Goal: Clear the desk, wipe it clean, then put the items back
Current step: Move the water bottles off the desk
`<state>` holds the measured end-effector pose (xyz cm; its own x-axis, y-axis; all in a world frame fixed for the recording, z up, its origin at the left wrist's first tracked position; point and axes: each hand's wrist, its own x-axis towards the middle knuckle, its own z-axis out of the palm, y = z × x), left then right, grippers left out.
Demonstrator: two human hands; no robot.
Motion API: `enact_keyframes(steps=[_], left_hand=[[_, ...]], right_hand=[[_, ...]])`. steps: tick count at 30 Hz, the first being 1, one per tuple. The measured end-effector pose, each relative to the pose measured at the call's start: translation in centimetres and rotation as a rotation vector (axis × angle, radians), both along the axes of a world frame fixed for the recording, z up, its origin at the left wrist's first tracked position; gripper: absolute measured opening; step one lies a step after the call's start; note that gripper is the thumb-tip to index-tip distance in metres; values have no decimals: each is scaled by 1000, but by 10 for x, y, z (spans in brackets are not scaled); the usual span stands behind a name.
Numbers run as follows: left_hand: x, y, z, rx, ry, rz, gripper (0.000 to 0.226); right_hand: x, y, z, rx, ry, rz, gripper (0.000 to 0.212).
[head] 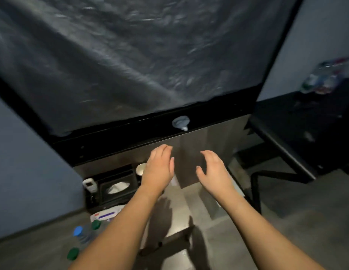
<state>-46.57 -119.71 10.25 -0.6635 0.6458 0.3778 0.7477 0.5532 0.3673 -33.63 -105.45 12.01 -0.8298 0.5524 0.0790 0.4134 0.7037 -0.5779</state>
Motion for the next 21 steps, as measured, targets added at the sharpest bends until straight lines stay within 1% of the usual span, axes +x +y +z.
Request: enact_keyframes(steps=[1,3,10,15,21], left_hand=[[19,35,6,6,19,-61,37],[43,80,13,13,31,-118,37],[191,272,36,17,38,-455,43],[286,379,37,-7,33,-663,42],[380,495,29,-48,44,-890,41]], right_hand=[[27,27,4,8,9,-68,54],[60,60,9,14,29,-147,54],[242,202,18,17,47,-480,56],[364,266,15,0,43,-729,55],[462,335,9,-25,30,-939,55]])
